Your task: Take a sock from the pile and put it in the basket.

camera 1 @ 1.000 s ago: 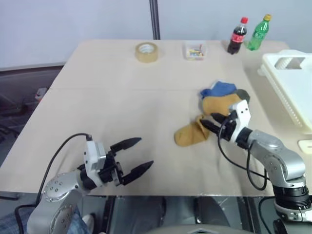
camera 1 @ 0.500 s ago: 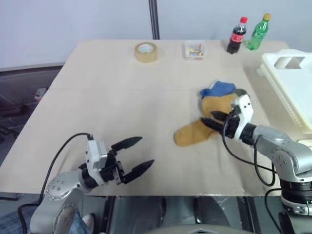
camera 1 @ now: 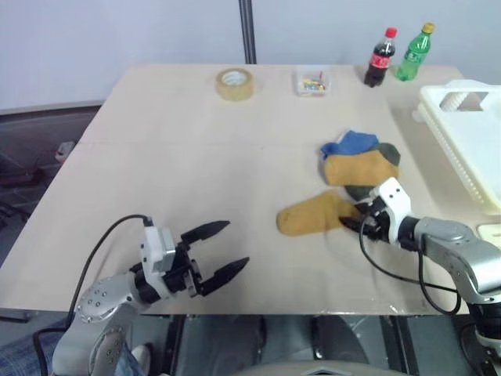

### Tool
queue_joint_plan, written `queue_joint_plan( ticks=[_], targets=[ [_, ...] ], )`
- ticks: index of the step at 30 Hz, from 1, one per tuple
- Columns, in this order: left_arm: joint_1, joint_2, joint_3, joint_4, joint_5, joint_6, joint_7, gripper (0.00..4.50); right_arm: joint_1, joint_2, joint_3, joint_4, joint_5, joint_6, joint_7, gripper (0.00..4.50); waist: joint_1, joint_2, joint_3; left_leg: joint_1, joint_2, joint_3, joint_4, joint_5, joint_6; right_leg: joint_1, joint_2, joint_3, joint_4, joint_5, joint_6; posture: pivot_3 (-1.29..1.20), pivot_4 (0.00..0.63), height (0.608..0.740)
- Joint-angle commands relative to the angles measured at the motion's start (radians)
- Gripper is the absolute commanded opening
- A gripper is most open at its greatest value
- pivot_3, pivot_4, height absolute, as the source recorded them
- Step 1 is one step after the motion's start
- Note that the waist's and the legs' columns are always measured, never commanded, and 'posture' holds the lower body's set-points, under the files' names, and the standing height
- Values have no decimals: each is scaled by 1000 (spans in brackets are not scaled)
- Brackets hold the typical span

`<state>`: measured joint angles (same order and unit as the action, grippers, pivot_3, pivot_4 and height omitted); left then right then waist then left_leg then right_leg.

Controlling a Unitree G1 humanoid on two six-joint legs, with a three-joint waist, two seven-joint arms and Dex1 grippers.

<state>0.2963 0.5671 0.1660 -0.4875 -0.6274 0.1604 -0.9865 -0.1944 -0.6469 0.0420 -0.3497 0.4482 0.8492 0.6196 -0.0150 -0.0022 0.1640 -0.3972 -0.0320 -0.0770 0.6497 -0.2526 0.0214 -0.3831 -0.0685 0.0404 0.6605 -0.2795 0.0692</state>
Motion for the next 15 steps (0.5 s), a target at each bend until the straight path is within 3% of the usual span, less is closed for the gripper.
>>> queue_joint_plan(
  ticks=[1, 2, 4, 15],
  targets=[
    [6, -6, -4, -7, 3, -20, -1, 4500, 16, 5, 7, -56, 44, 16, 40, 1314, 1, 0, 0, 0, 0, 0, 0, 0, 0, 0, 0, 0, 0, 0, 0, 0, 150, 738],
    [7, -8, -5, -7, 4, -21, -1, 4500, 21, 2, 10, -65, 49, 18, 48, 705, 1, 0, 0, 0, 0, 0, 0, 0, 0, 0, 0, 0, 0, 0, 0, 0, 150, 738],
    [7, -11, -8, -6, 7, -22, -1, 4500, 30, -2, 13, -83, 61, 27, 60, 11, 1, 0, 0, 0, 0, 0, 0, 0, 0, 0, 0, 0, 0, 0, 0, 0, 150, 738],
    [20, -24, -2, -10, 8, -29, -1, 4500, 66, -37, -56, -161, 140, 127, 57, 11, 3, 0, 0, 0, 0, 0, 0, 0, 0, 0, -1, 0, 0, 0, 0, 0, 150, 738]
  ],
)
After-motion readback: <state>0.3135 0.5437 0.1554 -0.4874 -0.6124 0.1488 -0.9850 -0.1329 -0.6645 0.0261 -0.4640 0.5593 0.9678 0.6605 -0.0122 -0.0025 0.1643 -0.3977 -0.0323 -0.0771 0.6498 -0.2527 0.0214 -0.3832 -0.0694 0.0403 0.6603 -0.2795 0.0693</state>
